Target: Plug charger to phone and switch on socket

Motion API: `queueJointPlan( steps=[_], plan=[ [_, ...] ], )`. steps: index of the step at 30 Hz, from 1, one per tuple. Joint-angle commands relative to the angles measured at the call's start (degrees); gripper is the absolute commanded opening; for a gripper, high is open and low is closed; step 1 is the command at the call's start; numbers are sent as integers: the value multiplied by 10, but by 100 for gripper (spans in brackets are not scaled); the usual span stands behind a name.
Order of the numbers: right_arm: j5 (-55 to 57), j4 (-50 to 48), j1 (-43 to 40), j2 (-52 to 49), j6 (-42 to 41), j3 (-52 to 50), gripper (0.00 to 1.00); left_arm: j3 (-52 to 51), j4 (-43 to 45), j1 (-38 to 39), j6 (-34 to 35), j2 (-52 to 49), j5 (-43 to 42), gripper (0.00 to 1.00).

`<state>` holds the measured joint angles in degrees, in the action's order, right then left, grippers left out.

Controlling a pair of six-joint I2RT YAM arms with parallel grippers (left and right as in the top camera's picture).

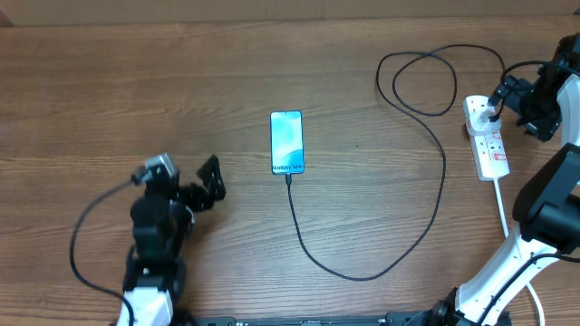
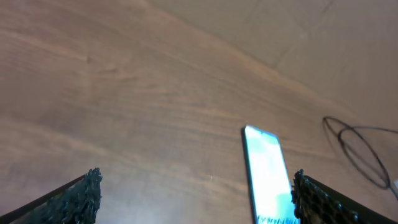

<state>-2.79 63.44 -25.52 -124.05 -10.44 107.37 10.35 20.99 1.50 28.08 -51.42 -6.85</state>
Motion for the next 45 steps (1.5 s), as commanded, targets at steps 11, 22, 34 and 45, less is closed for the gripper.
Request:
queueJointPlan(
  steps=[11,22,34,45],
  plan=[
    [-3,-2,-2,6,3,10,100,-101,-62,3,-7,218,39,100],
    [-3,-2,-2,6,3,10,100,-101,-252,3,-98,444,104,100],
    [-3,-2,-2,6,3,10,100,-101,-253,3,-298,512,99,100],
    [-3,-2,-2,6,3,10,100,-101,-253,3,-298,512,98,100]
  ],
)
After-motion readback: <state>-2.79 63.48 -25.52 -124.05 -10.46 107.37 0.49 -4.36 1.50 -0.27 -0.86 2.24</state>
